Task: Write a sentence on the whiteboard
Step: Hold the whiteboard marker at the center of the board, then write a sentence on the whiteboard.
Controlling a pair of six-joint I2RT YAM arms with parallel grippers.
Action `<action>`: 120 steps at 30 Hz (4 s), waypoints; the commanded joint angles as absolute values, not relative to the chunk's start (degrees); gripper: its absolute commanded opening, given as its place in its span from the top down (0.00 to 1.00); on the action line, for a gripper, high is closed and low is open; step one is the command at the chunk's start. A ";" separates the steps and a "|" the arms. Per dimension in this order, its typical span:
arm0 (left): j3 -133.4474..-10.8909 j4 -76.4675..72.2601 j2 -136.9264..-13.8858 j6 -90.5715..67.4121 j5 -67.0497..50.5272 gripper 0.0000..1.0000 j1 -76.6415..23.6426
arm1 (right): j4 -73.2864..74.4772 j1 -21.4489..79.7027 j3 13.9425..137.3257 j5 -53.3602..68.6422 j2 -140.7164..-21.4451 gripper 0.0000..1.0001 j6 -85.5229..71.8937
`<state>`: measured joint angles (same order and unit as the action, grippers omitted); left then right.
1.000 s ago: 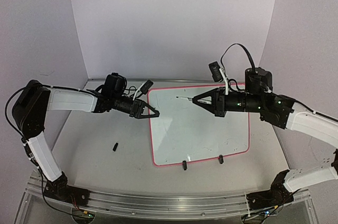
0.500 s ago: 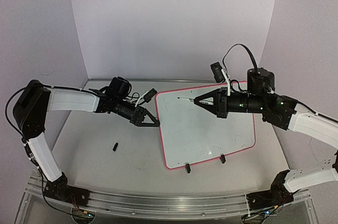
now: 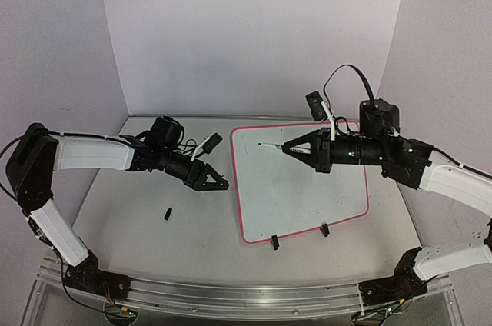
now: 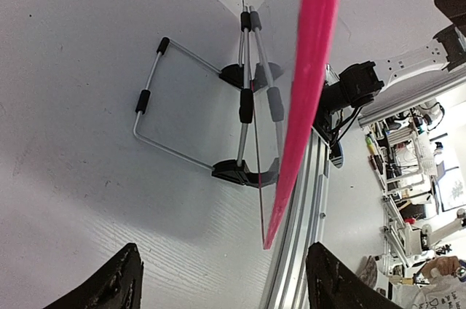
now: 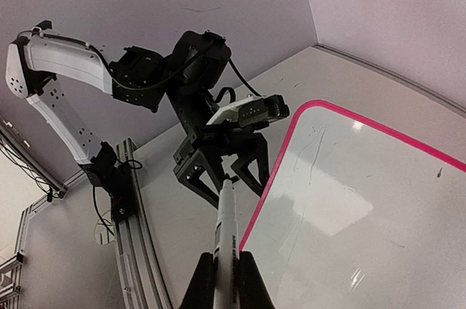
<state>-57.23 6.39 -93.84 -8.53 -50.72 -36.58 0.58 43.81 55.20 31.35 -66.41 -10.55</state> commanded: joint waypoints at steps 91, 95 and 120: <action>-63.78 14.92 -92.64 1.64 -57.39 1.00 -36.04 | 2.08 47.66 69.97 31.25 -90.97 1.00 -0.62; -63.92 15.01 -92.89 1.82 -57.55 1.00 -36.04 | 1.42 47.50 69.93 30.28 -91.21 1.00 -0.79; -64.34 16.01 -93.10 3.29 -58.34 1.00 -36.04 | -4.16 46.74 70.22 20.54 -90.87 1.00 -2.87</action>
